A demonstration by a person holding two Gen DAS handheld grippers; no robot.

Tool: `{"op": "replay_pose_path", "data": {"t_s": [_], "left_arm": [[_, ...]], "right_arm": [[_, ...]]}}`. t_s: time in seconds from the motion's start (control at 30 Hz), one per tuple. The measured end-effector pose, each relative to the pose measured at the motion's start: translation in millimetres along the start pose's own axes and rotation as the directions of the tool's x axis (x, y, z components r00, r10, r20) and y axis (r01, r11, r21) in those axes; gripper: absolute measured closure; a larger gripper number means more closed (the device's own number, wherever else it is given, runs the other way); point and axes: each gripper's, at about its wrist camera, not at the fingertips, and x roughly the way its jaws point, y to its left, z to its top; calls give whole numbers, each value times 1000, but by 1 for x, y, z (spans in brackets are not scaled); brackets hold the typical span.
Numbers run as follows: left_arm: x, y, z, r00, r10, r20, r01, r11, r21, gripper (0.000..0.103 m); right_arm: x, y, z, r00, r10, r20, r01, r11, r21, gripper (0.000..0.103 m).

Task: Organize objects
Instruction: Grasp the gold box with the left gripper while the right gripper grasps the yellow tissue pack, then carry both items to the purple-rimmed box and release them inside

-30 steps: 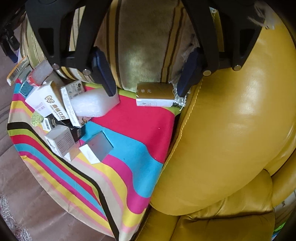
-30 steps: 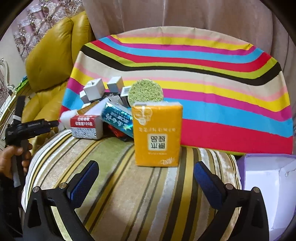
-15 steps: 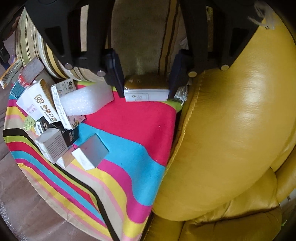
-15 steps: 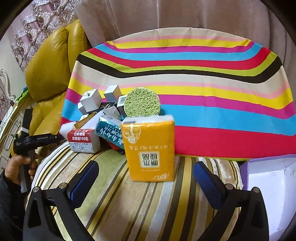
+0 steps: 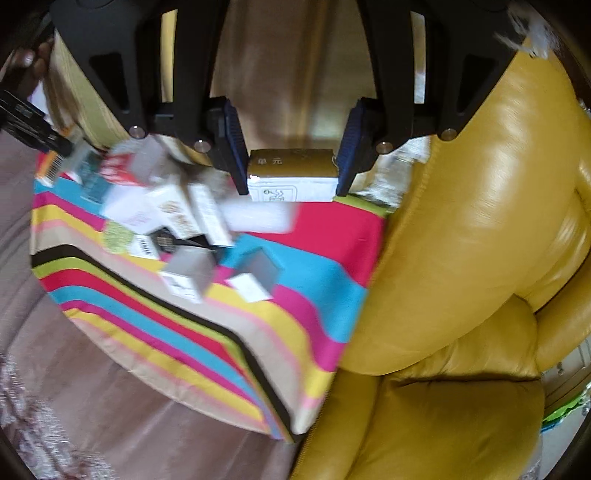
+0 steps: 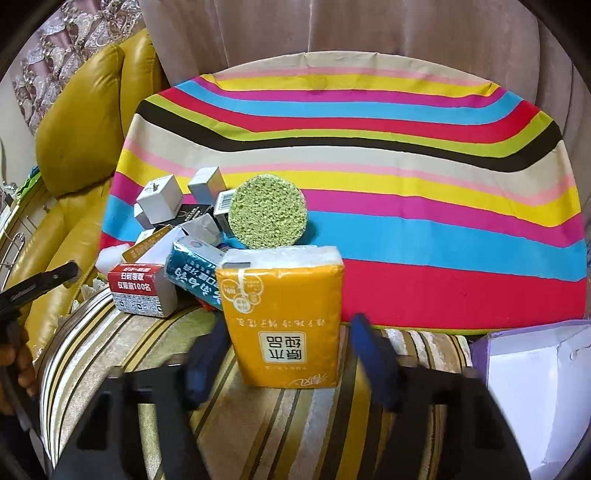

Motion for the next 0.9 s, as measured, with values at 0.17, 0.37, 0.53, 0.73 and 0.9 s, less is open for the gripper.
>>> {"op": "replay_pose_path", "data": {"t_s": [0.17,0.37,0.53,0.73,0.9], "left_arm": [[-5,-38,-9,997,-78,6,78,996,44,53],[-9,-91,-19,987,-161,-1,160,982,101,53],[-10,-135,-28,974,-224,-32,226,959,173,53],[-9,-190,-39,952,-295,-85,307,911,276,53],[-6,-222,-46,930,-346,-127,369,874,315,53]], "right_arm": [[-6,-3,-4,1000,-5,19,5,1000,18,50],[-21,-11,-13,999,6,42,-8,999,52,50],[-38,-27,-23,998,-17,62,12,996,87,50],[-55,-52,-36,995,-68,76,55,986,159,50],[-67,-77,-49,991,-108,76,87,968,236,50]]}}
